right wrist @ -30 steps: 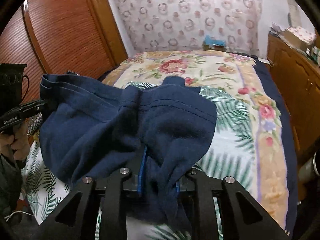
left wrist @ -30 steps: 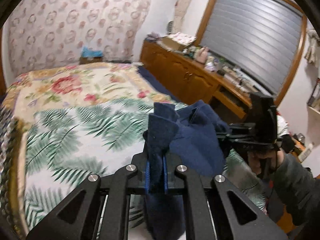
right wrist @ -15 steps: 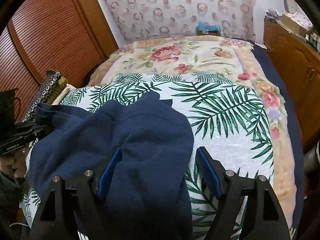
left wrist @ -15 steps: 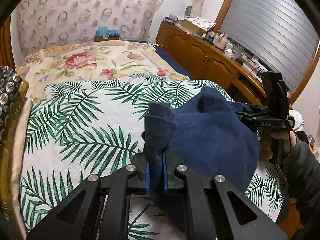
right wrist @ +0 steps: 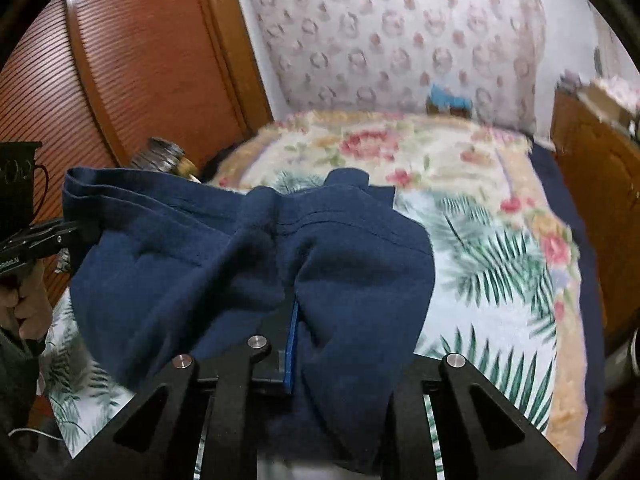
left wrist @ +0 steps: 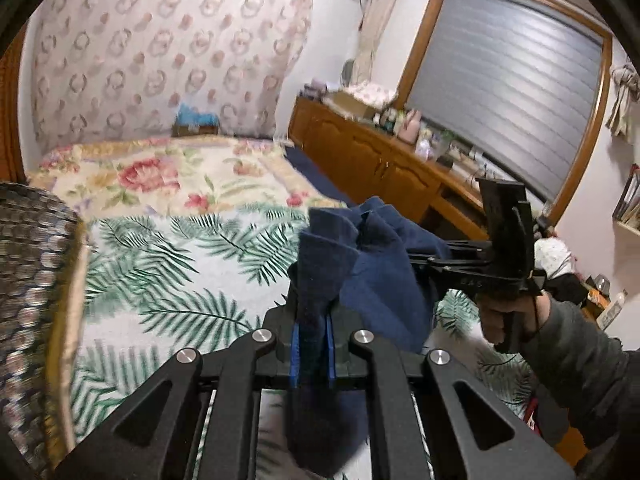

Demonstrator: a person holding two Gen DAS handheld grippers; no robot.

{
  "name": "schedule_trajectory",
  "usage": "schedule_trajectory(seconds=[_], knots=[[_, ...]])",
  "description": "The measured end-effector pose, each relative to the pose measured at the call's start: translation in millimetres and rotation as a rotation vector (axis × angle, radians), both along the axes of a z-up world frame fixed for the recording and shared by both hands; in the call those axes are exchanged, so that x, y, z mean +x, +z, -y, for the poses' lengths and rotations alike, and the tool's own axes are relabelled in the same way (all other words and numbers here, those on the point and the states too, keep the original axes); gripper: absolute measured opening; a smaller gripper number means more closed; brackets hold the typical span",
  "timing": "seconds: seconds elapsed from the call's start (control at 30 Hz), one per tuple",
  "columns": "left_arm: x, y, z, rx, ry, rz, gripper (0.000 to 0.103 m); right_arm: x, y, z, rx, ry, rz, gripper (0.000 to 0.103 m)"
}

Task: Fold small clothes
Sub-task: 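Grasp the folded navy bundle with both grippers and lift it, then carry the navy bundle with both grippers onto the patterned blanket, release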

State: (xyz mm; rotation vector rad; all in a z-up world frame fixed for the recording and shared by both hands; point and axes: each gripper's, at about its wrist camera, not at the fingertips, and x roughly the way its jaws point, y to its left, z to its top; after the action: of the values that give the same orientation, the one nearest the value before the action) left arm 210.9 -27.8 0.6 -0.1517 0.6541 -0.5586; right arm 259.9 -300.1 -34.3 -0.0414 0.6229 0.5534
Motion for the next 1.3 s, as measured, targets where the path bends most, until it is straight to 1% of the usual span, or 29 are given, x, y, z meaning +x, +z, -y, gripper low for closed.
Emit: schedule_trajectory(seconds=[0.13,0.3,0.4,0.47,0.53,0.6,0.67,0.77,0.87,0.93,1.0,1.03,1.1,1.17,1.23,1.3], knots=[[-27.9,22.5,-39.5,-0.043,0.063,0.054,0.01,-15.8,21.0,-24.9,0.017,0.054,0.084,0.017],[-61.4,48.4,-97.6,-0.067,0.182,0.13,0.01,-21.7,54.9,-76.4,0.023,0.166,0.181,0.017],[-76.5,56.7,-135.4,-0.073,0.271,0.161,0.01,-3.5,71.1,-118.7,0.019,0.241,0.234,0.017],[-84.3,57.3,-164.7,-0.077,0.341,0.172,0.01,4.7,82.3,-147.8,0.014,0.284,0.259,0.017],[-88.0,52.8,-190.2,-0.083,0.404,0.167,0.01,24.2,87.8,-181.9,0.003,0.332,0.272,0.017],[-88.5,44.4,-211.7,-0.083,0.46,0.153,0.01,54.1,85.9,-215.8,-0.023,0.373,0.275,0.017],[-85.5,27.8,-235.9,-0.074,0.525,0.118,0.01,78.1,79.2,-253.4,-0.059,0.414,0.266,0.017],[-76.2,-1.1,-259.8,-0.077,0.583,0.049,0.01,110.1,58.6,-304.3,-0.125,0.452,0.237,0.017],[-71.4,-26.0,-276.9,-0.077,0.622,-0.002,0.01,143.2,35.0,-342.8,-0.164,0.47,0.194,0.017],[-70.1,-36.8,-282.7,-0.074,0.636,-0.015,0.01,159.4,24.8,-355.3,-0.152,0.479,0.167,0.017],[-71.6,-42.6,-282.5,-0.068,0.648,-0.018,0.01,173.6,21.0,-357.6,-0.128,0.479,0.145,0.017],[-72.0,-45.3,-283.3,-0.07,0.655,-0.021,0.01,181.9,18.5,-356.0,-0.121,0.467,0.138,0.018],[-72.3,-52.7,-282.3,-0.069,0.672,-0.037,0.01,193.1,15.0,-354.9,-0.119,0.406,0.143,0.019],[-75.0,-56.5,-283.5,-0.055,0.69,-0.045,0.01,205.9,15.0,-356.4,-0.106,0.348,0.135,0.028],[-76.6,-57.4,-284.2,-0.054,0.692,-0.045,0.01,214.2,14.6,-354.6,-0.086,0.327,0.129,0.028],[-80.4,-51.6,-280.0,-0.033,0.698,-0.037,0.014,214.5,13.4,-352.0,-0.09,0.327,0.148,0.028]])
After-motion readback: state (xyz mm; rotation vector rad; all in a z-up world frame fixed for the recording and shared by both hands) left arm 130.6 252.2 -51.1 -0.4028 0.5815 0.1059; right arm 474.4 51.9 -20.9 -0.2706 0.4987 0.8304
